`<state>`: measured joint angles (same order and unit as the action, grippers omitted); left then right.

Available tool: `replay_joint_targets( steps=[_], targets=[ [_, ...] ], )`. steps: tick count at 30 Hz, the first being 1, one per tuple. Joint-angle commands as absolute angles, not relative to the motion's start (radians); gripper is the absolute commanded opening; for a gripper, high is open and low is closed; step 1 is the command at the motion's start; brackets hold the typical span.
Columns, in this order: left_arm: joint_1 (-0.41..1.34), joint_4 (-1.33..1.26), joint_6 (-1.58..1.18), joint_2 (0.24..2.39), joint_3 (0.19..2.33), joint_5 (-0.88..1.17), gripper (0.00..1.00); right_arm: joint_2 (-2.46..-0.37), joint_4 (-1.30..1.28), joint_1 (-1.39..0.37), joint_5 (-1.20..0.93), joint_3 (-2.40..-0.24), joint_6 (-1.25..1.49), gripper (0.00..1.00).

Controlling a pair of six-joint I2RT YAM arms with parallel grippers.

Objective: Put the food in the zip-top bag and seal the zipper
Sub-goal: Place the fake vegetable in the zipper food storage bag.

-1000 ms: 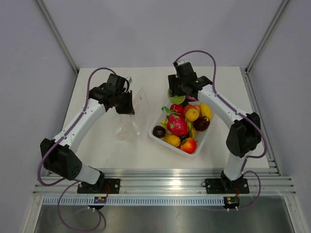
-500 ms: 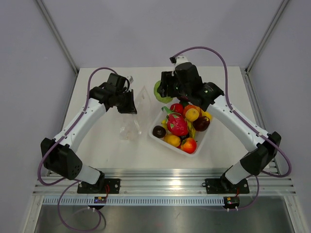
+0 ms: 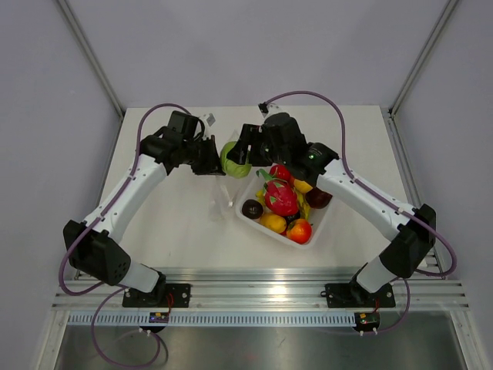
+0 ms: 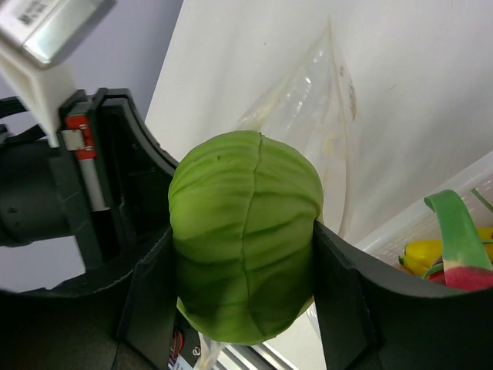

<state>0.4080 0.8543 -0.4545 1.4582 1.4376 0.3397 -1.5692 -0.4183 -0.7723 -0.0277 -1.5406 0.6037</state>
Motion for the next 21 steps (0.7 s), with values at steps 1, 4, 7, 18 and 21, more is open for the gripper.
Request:
replay_joint_targets(
  steps=[1, 4, 7, 18, 21],
  targets=[
    [0.413, 0.784, -0.477, 1.447, 1.489, 0.439, 0.0, -1.577, -0.359, -0.779, -0.008, -1.525, 0.655, 0.51],
    [0.41, 0.753, -0.497, 1.445, 1.494, 0.498, 0.0, -1.589, -0.393, -0.779, 0.034, -1.525, 0.655, 0.51],
    [0.408, 0.713, -0.525, 1.442, 1.494, 0.573, 0.0, -1.598, -0.422, -0.779, 0.066, -1.516, 0.66, 0.5],
    [0.387, 0.634, -0.577, 1.434, 1.488, 0.649, 0.0, -1.568, -0.453, -0.779, 0.113, -1.439, 0.658, 0.5],
    [0.371, 0.623, -0.586, 1.433, 1.485, 0.667, 0.0, -1.554, -0.462, -0.779, 0.132, -1.417, 0.657, 0.5]
  ],
)
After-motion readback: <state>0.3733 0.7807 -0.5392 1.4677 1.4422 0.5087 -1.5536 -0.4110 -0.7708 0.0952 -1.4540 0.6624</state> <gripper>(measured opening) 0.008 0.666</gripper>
